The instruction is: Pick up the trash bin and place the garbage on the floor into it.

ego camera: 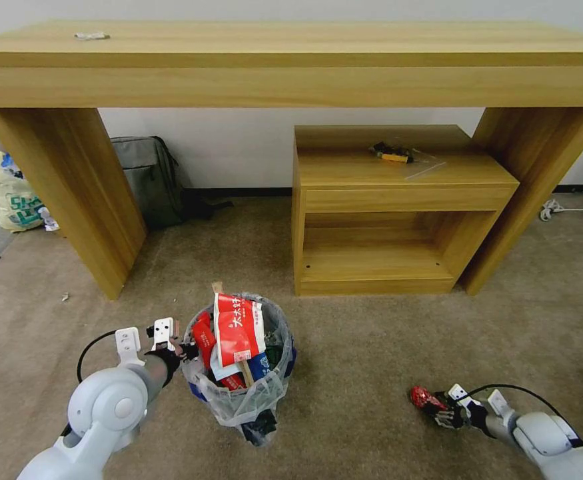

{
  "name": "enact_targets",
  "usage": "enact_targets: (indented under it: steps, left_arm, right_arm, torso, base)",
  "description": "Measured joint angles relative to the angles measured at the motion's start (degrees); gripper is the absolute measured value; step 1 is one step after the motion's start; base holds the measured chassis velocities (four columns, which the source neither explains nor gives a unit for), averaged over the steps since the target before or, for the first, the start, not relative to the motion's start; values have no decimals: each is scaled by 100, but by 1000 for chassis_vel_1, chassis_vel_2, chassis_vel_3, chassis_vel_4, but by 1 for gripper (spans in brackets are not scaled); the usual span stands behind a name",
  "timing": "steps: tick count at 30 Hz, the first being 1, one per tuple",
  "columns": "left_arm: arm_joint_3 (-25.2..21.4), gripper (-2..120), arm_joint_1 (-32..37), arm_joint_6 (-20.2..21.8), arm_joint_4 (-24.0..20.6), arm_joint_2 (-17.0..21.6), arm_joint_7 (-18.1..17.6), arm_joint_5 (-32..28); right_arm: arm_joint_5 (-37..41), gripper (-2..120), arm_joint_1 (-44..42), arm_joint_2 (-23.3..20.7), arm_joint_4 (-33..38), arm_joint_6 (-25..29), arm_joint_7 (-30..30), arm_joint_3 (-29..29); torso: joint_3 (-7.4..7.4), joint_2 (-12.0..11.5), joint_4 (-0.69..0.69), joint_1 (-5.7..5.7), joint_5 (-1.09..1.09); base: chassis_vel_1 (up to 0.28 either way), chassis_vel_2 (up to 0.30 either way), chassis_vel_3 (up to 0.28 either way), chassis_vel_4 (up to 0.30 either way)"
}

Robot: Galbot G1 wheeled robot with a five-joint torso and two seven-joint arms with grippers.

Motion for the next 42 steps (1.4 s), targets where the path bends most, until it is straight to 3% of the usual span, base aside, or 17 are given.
enact_targets:
  steps: [11, 14, 23, 35, 37, 38, 42]
  left_arm:
    - [-22, 0, 54, 0, -60, 21, -2, -16]
    - [-24, 0, 66, 0, -69, 23, -4, -16]
    - [-21, 0, 109, 1, -129, 11, -4, -3]
    - [8, 0, 156, 1, -146, 10, -18, 47]
    - [33, 0, 137, 1, -115, 5, -20, 56]
    - [70, 0, 93, 1, -56, 8, -32, 66]
    - [159, 0, 26, 1, 10, 57, -37, 62]
  right_arm:
    - [2, 23, -71, 22, 153, -105, 52, 58]
    - [-10, 20, -162, -9, 266, -150, 106, 174]
    - [90, 20, -511, -78, 906, -261, 126, 490]
    - [967, 20, -58, -65, 2411, -542, 328, 875]
    - [1252, 20, 106, -38, 2713, -722, 450, 795]
    - [1744, 20, 453, 37, 3303, -1030, 674, 518]
    - [2129, 20, 874, 189, 4033, -1398, 876, -42]
  torso:
    - [1, 0, 4, 0, 9]
    - [2, -1, 3, 0, 1]
    - [1, -1, 1, 0, 5]
    - [2, -1, 1, 0, 3]
    - [1, -1, 2, 0, 3]
    - [1, -1, 4, 0, 2]
    - [1, -1, 2, 0, 3]
  base:
    - [0, 0, 0, 0]
    - [0, 0, 0, 0]
    - [0, 0, 0, 0]
    - [0, 0, 0, 0]
    - [0, 0, 0, 0]
    - [0, 0, 0, 0]
    - [0, 0, 0, 0]
